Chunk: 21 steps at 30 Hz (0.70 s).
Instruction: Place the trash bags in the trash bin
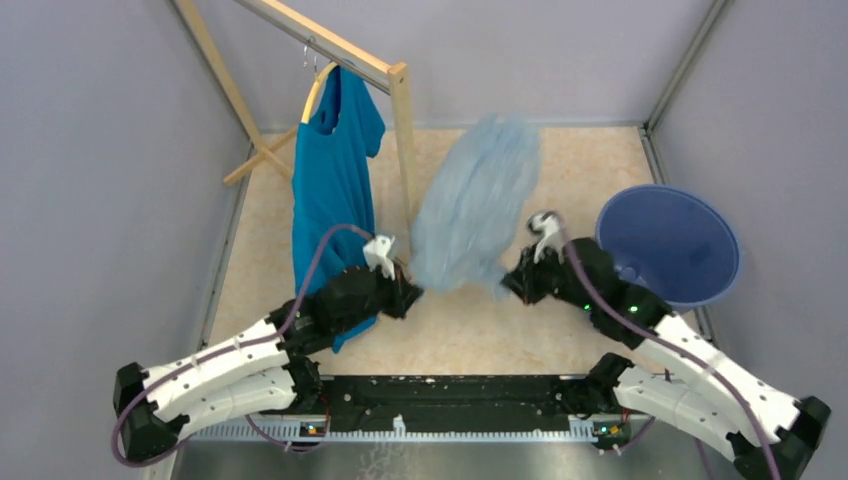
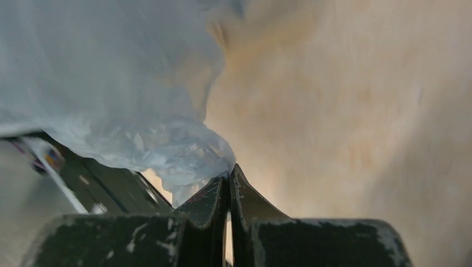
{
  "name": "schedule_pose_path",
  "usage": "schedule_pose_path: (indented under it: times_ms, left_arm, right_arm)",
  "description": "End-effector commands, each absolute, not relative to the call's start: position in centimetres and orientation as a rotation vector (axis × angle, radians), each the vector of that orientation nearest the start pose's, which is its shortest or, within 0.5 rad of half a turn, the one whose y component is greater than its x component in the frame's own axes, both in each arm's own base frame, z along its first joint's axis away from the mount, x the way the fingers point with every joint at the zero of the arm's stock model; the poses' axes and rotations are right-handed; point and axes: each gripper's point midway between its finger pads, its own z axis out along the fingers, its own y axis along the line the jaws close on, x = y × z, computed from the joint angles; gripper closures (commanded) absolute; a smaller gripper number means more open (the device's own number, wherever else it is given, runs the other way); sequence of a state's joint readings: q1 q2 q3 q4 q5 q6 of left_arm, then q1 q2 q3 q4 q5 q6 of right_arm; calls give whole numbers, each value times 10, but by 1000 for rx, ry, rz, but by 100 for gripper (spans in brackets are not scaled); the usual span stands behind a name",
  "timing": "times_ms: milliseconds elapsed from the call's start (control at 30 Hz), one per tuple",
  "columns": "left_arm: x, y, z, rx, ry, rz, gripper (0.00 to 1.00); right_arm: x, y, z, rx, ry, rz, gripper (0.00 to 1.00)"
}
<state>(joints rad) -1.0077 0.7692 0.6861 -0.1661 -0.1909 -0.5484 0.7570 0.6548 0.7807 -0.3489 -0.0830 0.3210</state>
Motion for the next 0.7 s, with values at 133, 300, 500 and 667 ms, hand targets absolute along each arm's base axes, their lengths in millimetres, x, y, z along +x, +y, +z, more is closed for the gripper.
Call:
schedule_pose_path:
  times_ms: [133, 300, 500, 667]
  left_arm:
    - [178, -255, 412, 367, 1521, -997, 100]
    - [99, -257, 584, 650, 1047, -1296, 100]
    - [174, -238, 410, 274, 1497, -1031, 100]
    - [155, -234, 215, 110, 1983, -1040, 100]
  right_arm:
    - [191, 185, 414, -478, 1605, 683, 100]
    - [124, 168, 579, -573, 1167, 856, 100]
    - [162, 166, 440, -395, 1449, 798, 100]
    - [150, 204, 237, -485, 1971, 909, 100]
